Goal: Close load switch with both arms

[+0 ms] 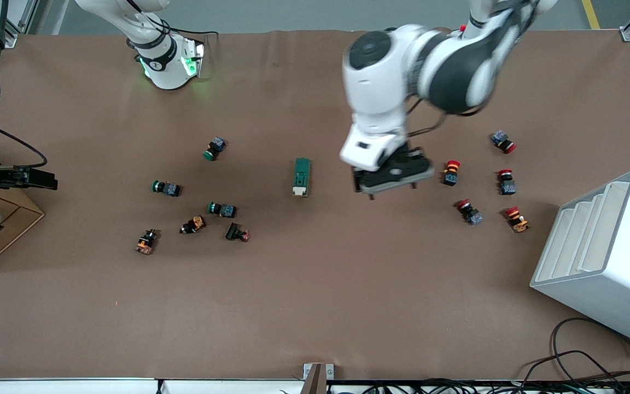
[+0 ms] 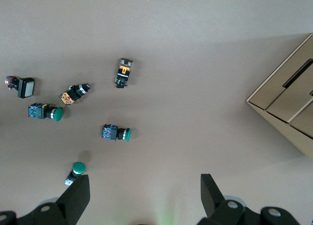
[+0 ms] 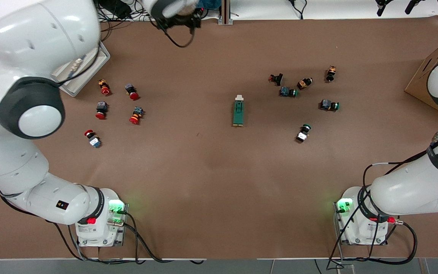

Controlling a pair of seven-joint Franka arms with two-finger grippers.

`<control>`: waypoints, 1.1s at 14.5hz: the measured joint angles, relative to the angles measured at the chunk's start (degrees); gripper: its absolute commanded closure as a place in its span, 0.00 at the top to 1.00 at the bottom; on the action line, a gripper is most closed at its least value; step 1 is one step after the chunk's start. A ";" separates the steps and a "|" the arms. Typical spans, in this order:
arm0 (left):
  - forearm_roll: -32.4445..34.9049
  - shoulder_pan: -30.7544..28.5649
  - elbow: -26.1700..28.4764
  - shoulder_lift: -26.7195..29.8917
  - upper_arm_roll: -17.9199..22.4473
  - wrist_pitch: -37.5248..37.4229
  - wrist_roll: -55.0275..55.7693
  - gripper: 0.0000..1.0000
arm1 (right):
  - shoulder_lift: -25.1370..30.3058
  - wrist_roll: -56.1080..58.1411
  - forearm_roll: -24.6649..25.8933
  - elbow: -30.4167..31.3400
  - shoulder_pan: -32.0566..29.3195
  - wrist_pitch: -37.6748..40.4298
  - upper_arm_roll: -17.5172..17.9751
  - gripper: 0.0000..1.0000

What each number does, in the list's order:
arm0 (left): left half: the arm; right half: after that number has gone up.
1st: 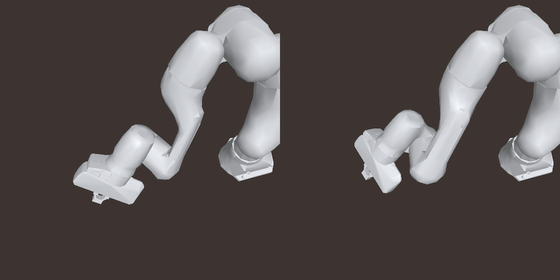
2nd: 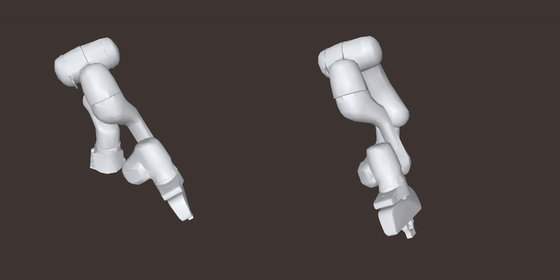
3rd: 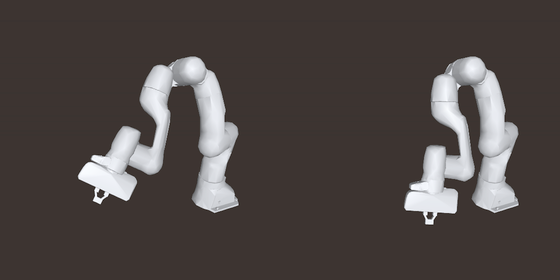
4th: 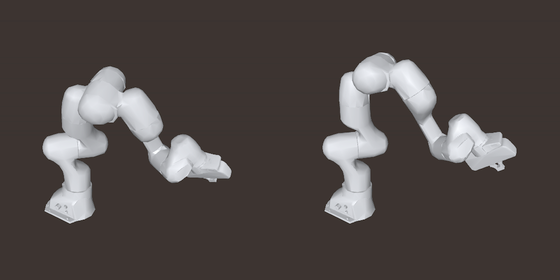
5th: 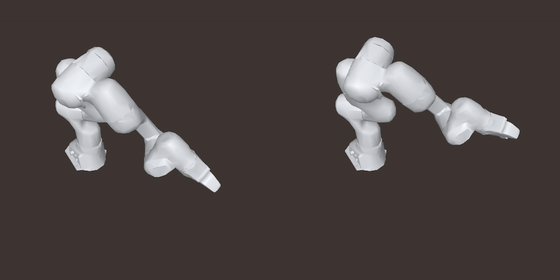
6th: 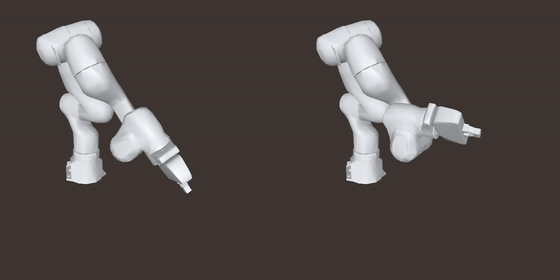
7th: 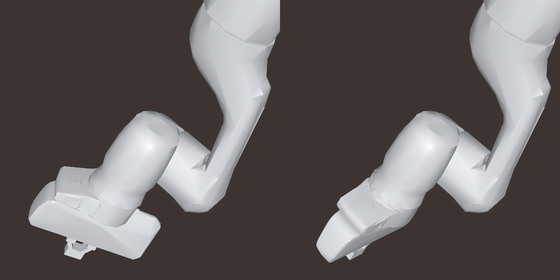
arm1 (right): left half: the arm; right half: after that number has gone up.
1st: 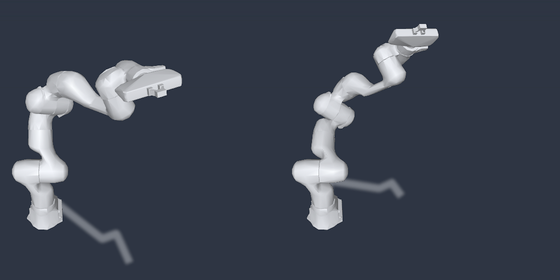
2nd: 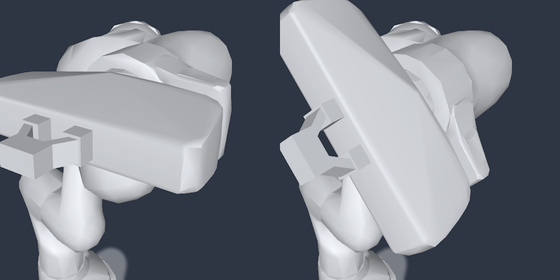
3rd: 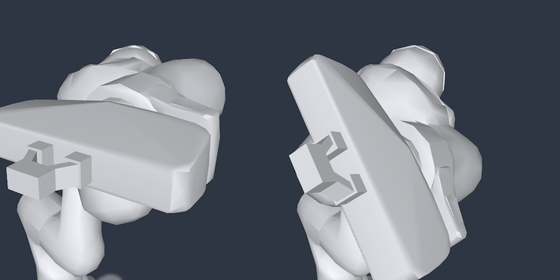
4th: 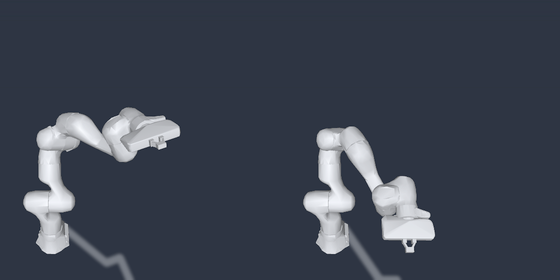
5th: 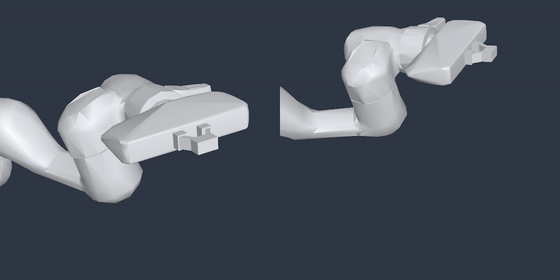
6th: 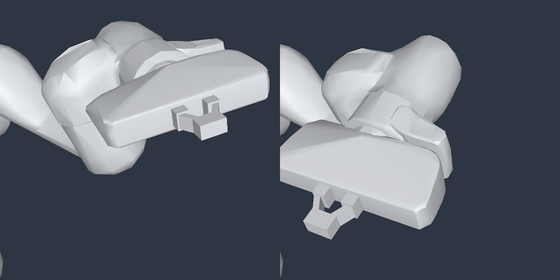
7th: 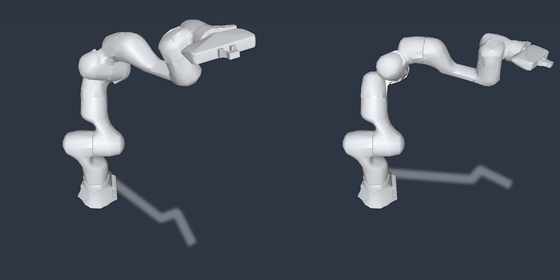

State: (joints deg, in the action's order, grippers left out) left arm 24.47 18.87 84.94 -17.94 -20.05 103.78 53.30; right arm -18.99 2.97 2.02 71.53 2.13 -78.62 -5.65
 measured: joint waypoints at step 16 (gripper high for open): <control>-21.18 -17.06 1.39 18.52 15.12 -16.51 -51.41 1.00 | 14.78 -1.91 -1.36 10.81 -4.48 2.86 5.98 1.00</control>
State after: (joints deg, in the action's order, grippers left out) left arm 3.29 1.81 86.33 0.58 -4.93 87.27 1.89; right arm -4.21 1.05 0.67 82.34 -2.35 -75.76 0.33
